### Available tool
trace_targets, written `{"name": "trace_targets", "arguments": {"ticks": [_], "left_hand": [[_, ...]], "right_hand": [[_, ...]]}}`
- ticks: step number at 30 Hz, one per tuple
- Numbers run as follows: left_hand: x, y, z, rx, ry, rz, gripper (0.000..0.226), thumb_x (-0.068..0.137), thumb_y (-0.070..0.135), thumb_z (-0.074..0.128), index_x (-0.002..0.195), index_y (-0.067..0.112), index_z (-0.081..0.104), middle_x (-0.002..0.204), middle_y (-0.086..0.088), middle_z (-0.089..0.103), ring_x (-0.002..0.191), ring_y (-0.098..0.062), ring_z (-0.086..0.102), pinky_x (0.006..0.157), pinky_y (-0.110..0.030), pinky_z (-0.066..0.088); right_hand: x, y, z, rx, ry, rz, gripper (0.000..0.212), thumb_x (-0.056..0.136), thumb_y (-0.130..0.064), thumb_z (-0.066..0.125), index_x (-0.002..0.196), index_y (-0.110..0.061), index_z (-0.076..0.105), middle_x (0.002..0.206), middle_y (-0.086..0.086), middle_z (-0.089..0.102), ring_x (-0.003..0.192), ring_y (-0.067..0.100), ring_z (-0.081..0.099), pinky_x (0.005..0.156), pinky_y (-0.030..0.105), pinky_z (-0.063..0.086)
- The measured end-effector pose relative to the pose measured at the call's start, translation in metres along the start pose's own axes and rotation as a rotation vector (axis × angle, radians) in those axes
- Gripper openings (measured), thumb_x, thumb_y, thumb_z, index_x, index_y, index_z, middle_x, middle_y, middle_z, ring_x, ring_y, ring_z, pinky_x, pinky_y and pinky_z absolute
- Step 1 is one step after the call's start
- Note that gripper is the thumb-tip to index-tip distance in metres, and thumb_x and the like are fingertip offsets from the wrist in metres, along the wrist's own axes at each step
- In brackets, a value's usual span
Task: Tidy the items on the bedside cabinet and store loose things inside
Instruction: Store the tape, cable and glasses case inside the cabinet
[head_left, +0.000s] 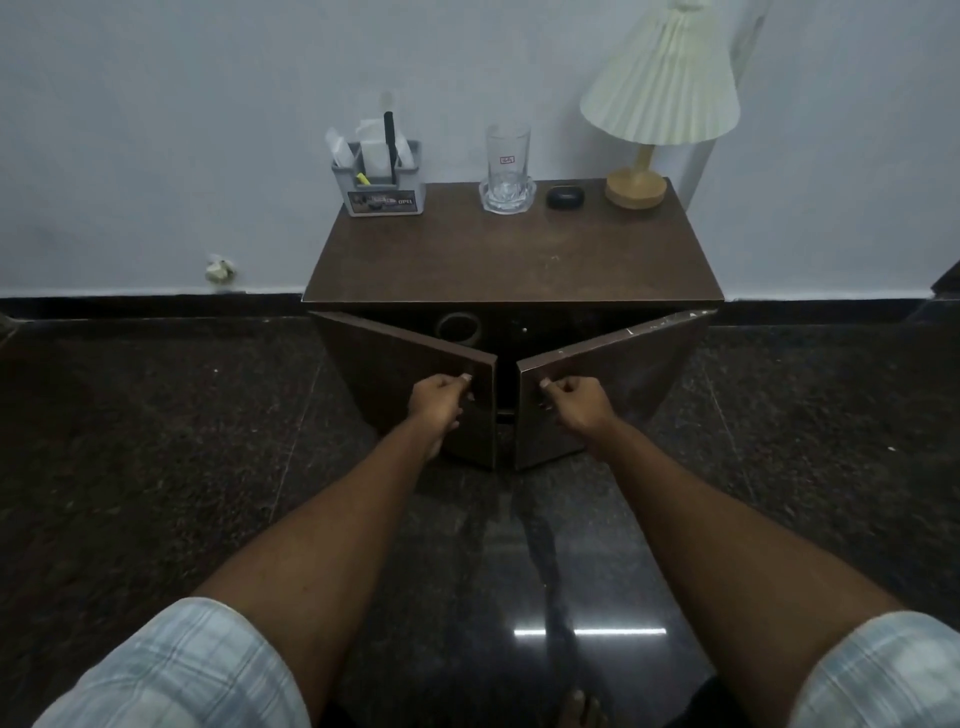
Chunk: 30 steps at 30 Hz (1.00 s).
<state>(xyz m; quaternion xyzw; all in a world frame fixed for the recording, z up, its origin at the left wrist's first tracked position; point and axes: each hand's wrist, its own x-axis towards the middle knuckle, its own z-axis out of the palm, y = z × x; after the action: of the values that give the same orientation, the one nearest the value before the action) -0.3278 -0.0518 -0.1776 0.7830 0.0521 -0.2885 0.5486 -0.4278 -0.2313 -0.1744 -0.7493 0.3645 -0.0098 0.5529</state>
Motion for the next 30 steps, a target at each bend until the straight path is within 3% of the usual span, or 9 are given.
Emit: {"name": "trace_targets", "arguments": {"ticks": [3, 6, 11, 18, 21, 24, 30], "left_hand": [[0.017, 0.009, 0.008, -0.023, 0.039, -0.021, 0.015, 0.097, 0.035, 0.06, 0.092, 0.024, 0.069, 0.102, -0.004, 0.073, 0.095, -0.019, 0.067, 0.087, -0.038, 0.055], [0.027, 0.018, 0.017, -0.037, 0.077, -0.033, 0.016, 0.096, 0.034, 0.062, 0.086, 0.024, 0.068, 0.096, -0.003, 0.074, 0.093, -0.019, 0.069, 0.088, -0.039, 0.057], [0.037, 0.029, 0.024, -0.029, 0.123, -0.038, 0.017, 0.095, 0.036, 0.062, 0.083, 0.025, 0.067, 0.092, -0.001, 0.074, 0.087, -0.017, 0.07, 0.079, -0.034, 0.058], [0.043, 0.047, 0.032, -0.035, 0.157, -0.079, 0.019, 0.093, 0.036, 0.064, 0.079, 0.023, 0.062, 0.084, 0.001, 0.068, 0.079, -0.018, 0.072, 0.078, -0.034, 0.061], [0.044, 0.057, 0.032, -0.037, 0.153, -0.1, 0.014, 0.093, 0.036, 0.064, 0.095, 0.022, 0.065, 0.089, 0.0, 0.068, 0.081, -0.019, 0.072, 0.078, -0.035, 0.061], [0.046, 0.063, 0.032, -0.034, 0.138, -0.123, 0.026, 0.093, 0.037, 0.064, 0.114, 0.021, 0.064, 0.101, -0.004, 0.069, 0.084, -0.019, 0.072, 0.075, -0.034, 0.06], [0.053, 0.068, 0.033, -0.072, 0.118, -0.156, 0.036, 0.094, 0.038, 0.063, 0.125, 0.02, 0.06, 0.107, -0.005, 0.067, 0.088, -0.019, 0.071, 0.083, -0.037, 0.06]], "right_hand": [[0.014, -0.007, 0.003, 0.031, -0.014, -0.001, 0.033, 0.097, -0.03, 0.061, 0.096, 0.002, 0.07, 0.098, 0.021, 0.072, 0.096, 0.035, 0.069, 0.09, 0.052, 0.055], [0.026, -0.012, 0.005, 0.047, -0.026, 0.0, 0.033, 0.098, -0.03, 0.06, 0.1, 0.001, 0.07, 0.101, 0.019, 0.072, 0.098, 0.033, 0.068, 0.094, 0.052, 0.053], [0.041, -0.021, 0.014, 0.048, 0.036, -0.004, 0.03, 0.096, -0.029, 0.063, 0.071, -0.013, 0.064, 0.086, 0.015, 0.069, 0.088, 0.033, 0.068, 0.091, 0.048, 0.055], [0.056, -0.032, 0.02, 0.036, 0.13, 0.004, 0.033, 0.094, -0.031, 0.067, 0.065, -0.015, 0.061, 0.092, 0.019, 0.074, 0.092, 0.036, 0.07, 0.091, 0.049, 0.055], [0.063, -0.036, 0.021, 0.013, 0.151, 0.009, 0.035, 0.093, -0.033, 0.068, 0.063, -0.015, 0.062, 0.086, 0.016, 0.073, 0.091, 0.035, 0.071, 0.09, 0.046, 0.055], [0.07, -0.04, 0.021, -0.003, 0.17, 0.015, 0.039, 0.091, -0.035, 0.069, 0.059, -0.016, 0.061, 0.076, 0.009, 0.068, 0.092, 0.033, 0.071, 0.089, 0.04, 0.056], [0.079, -0.042, 0.02, -0.011, 0.163, 0.013, 0.037, 0.09, -0.039, 0.069, 0.061, -0.017, 0.064, 0.076, 0.007, 0.069, 0.089, 0.03, 0.071, 0.089, 0.04, 0.057]]}}
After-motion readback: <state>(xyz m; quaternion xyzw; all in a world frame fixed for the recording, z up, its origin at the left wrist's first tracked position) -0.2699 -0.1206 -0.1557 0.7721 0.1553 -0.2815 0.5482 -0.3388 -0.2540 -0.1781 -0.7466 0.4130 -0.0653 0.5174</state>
